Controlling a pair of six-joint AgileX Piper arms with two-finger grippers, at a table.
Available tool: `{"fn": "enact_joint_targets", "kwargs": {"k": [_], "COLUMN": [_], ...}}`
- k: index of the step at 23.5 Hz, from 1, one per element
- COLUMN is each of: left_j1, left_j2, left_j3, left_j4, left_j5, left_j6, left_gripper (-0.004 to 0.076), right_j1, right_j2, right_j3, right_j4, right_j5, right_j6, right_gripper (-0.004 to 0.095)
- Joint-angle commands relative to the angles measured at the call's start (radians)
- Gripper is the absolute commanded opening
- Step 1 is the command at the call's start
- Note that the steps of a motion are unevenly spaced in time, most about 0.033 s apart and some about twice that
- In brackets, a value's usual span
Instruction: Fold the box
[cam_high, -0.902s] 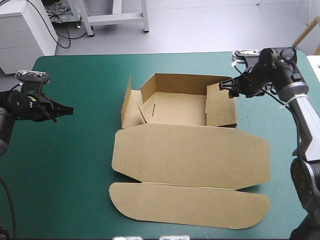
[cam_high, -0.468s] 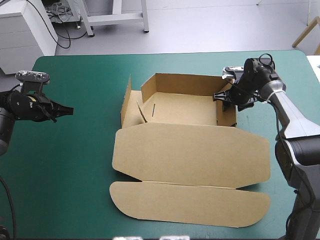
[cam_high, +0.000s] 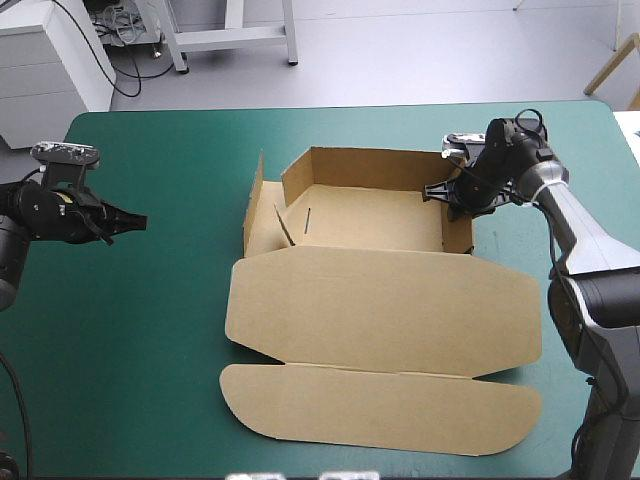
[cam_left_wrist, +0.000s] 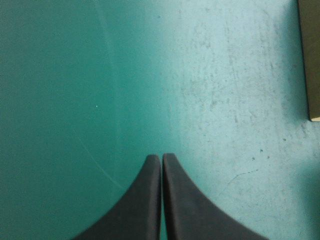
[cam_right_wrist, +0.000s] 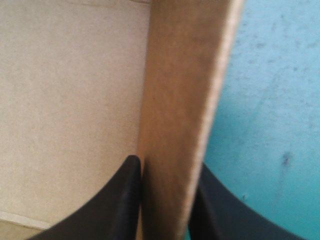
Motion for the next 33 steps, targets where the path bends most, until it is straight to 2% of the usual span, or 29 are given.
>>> {"fn": "enact_joint_targets", "kwargs": {"k": [1, 18, 20, 21, 22, 23, 24, 25, 26, 30, 33], "left_j1": [0.001, 0.001, 0.001, 0.001, 0.001, 0.001, 0.001, 0.001, 0.001, 0.001, 0.001], "left_j2": [-0.028, -0.028, -0.024, -0.02, -0.018, -0.013, -0.012, -0.009, -0.007, 0.027, 0.05], "left_j3": [-0.027, -0.027, -0.027, -0.027, -0.027, -0.027, -0.027, -0.027, -0.027, -0.027, -0.027], "left_j4": [-0.009, 0.033, 0.059, 0.074, 0.074, 0.057, 0.038, -0.007, -0.059, -0.284, -0.474], "left_j5": [-0.039, -0.037, -0.037, -0.037, -0.037, -0.035, -0.035, -0.037, -0.037, -0.037, -0.033], "left_j6": [0.001, 0.001, 0.001, 0.001, 0.001, -0.005, -0.009, -0.008, -0.008, -0.006, 0.022], "left_gripper": [-0.001, -0.0007, 0.0057, 0.0161, 0.0214, 0.0363, 0.0424, 0.054, 0.0576, 0.0569, 0.0569], "right_j1": [-0.003, -0.027, -0.038, -0.048, -0.049, -0.051, -0.051, -0.053, -0.053, -0.053, -0.053], "right_j2": [-0.05, -0.096, -0.135, -0.162, -0.173, -0.196, -0.208, -0.229, -0.244, -0.313, -0.359], "right_j3": [-0.02, -0.042, -0.042, -0.042, -0.042, -0.042, -0.042, -0.042, -0.042, -0.042, -0.042], "right_j4": [0.002, 0.021, 0.019, 0.029, 0.032, 0.052, 0.061, 0.077, 0.102, 0.201, 0.191], "right_j5": [-0.014, 0.061, 0.061, 0.061, 0.061, 0.061, 0.061, 0.061, 0.061, 0.061, 0.061], "right_j6": [-0.009, -0.035, -0.046, -0.061, -0.07, -0.098, -0.101, -0.105, -0.107, -0.15, -0.162], "right_gripper": [-0.0017, -0.002, -0.0019, -0.0019, -0.0019, -0.0019, -0.0019, -0.0019, -0.0019, -0.0019, -0.0019]}}
